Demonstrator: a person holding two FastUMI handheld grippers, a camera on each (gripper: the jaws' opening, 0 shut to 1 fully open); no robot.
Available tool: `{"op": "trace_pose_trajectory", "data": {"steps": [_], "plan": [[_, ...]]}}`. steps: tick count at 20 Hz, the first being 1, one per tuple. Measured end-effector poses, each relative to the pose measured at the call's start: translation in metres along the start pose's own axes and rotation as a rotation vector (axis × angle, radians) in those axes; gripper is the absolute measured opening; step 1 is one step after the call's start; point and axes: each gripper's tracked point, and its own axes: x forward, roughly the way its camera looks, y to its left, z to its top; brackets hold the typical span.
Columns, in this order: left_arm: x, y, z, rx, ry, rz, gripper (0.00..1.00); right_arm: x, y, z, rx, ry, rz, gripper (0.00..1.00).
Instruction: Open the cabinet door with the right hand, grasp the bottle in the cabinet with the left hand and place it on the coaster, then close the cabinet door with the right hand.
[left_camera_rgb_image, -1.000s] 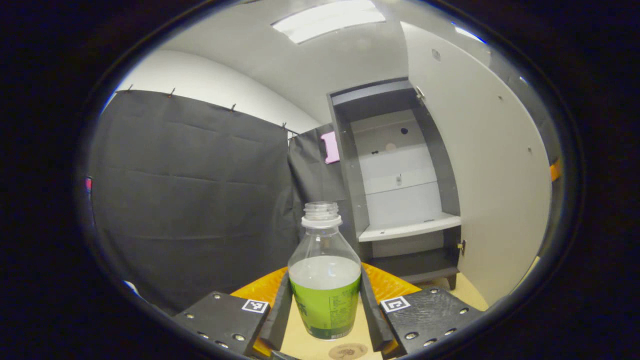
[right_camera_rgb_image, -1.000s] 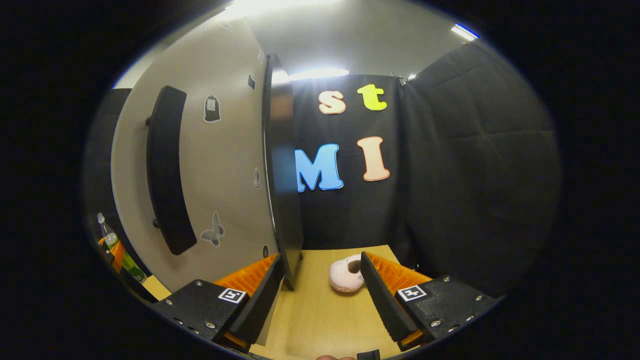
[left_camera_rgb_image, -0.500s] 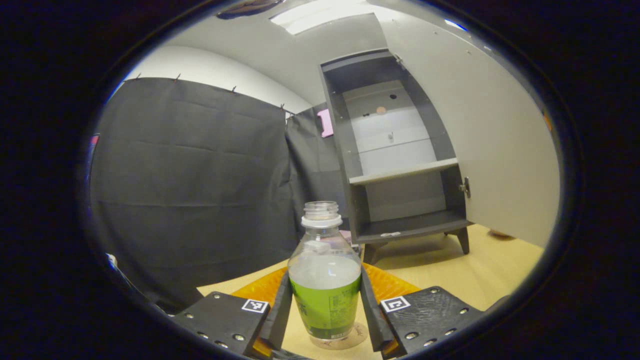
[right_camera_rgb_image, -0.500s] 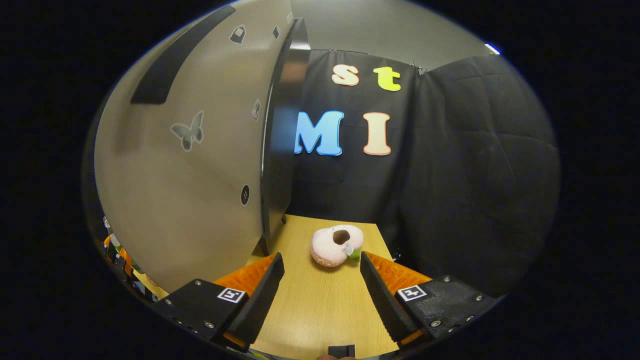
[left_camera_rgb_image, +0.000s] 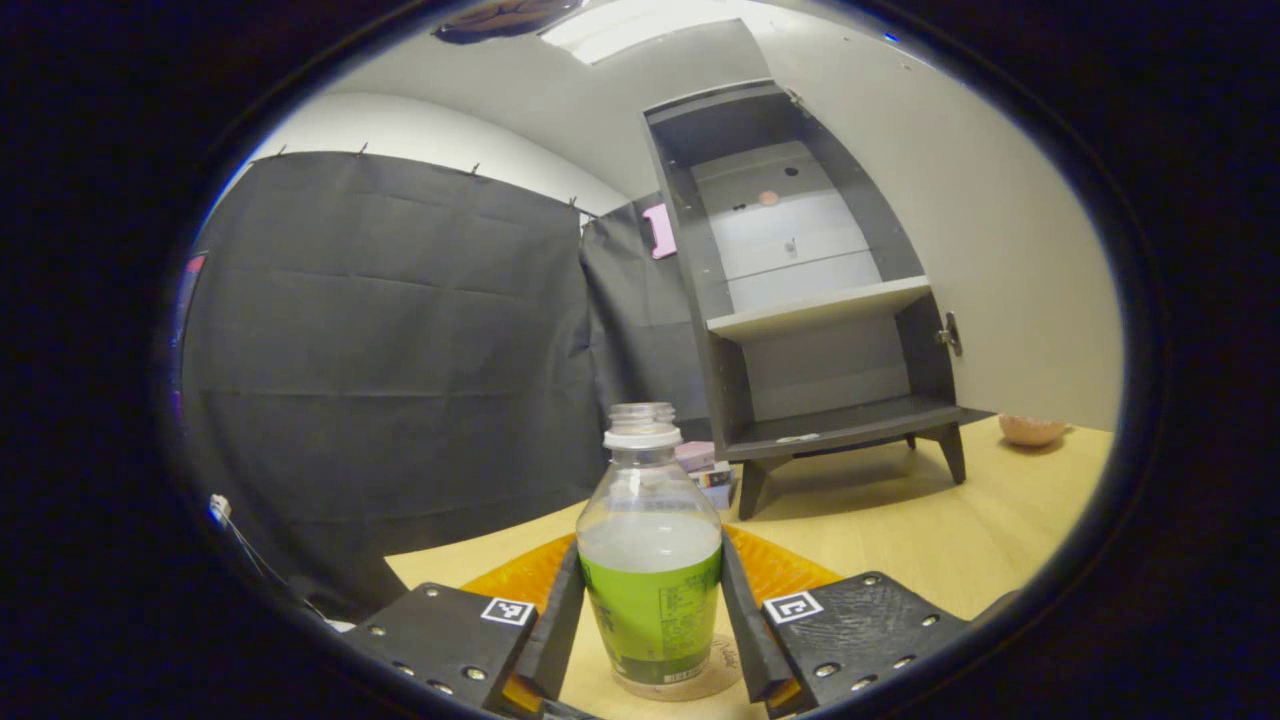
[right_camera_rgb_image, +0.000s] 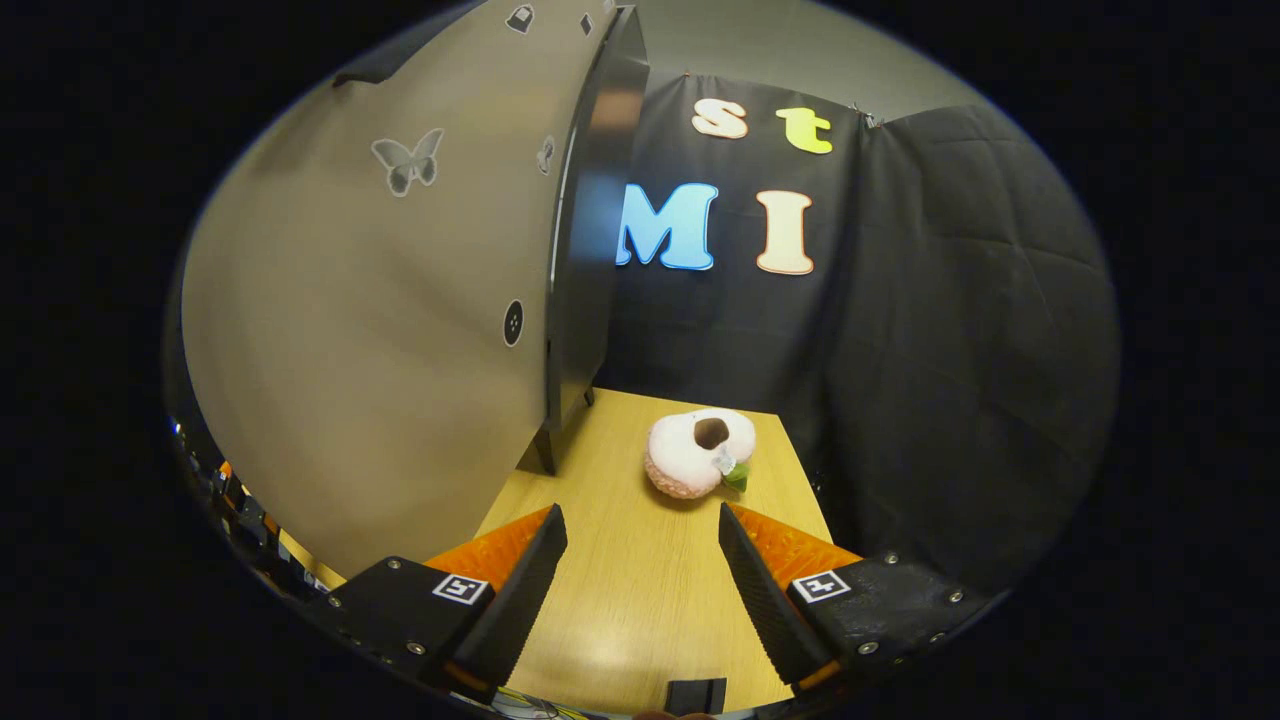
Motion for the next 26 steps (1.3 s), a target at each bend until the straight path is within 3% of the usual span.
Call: {"op": "trace_pose_trajectory", "data": {"steps": [1, 3, 4, 5, 6, 11, 18, 20, 22, 25, 26], "plan": [[0.001, 0.001, 0.0, -0.009, 0.004, 0.006, 0.75, 0.0, 0.005, 0.002, 0.002, -0.005, 0.011, 0.95], [0.003, 0.001, 0.0, -0.024, -0.004, 0.01, 0.64, -0.001, 0.008, 0.006, -0.001, -0.016, 0.022, 0.95], [0.002, 0.0, 0.002, -0.027, -0.012, 0.01, 0.78, -0.002, 0.01, 0.006, -0.007, -0.017, 0.026, 0.95], [0.003, 0.001, 0.007, -0.033, -0.026, 0.013, 0.7, -0.002, 0.011, 0.003, -0.012, -0.013, 0.029, 0.95], [0.004, 0.004, 0.014, -0.034, -0.039, 0.014, 0.83, -0.003, 0.012, 0.0, -0.012, -0.005, 0.032, 0.95], [-0.003, 0.014, 0.039, -0.046, -0.085, 0.015, 0.82, -0.004, 0.016, -0.002, 0.011, 0.005, 0.041, 0.95], [-0.013, 0.03, 0.12, -0.065, -0.157, 0.0, 0.86, -0.013, 0.001, 0.016, 0.046, -0.037, 0.005, 0.96], [-0.022, 0.039, 0.159, -0.085, -0.173, -0.01, 0.82, -0.017, -0.007, 0.031, 0.054, -0.068, -0.016, 0.96], [-0.029, 0.046, 0.195, -0.093, -0.168, -0.043, 0.82, -0.024, -0.013, 0.051, 0.064, -0.102, -0.025, 0.96], [-0.034, 0.038, 0.242, -0.157, -0.095, -0.161, 0.82, -0.037, -0.014, 0.085, 0.139, -0.148, 0.007, 0.95], [-0.036, 0.033, 0.26, -0.195, -0.069, -0.194, 0.89, -0.043, -0.016, 0.096, 0.164, -0.167, 0.019, 0.95]]}}
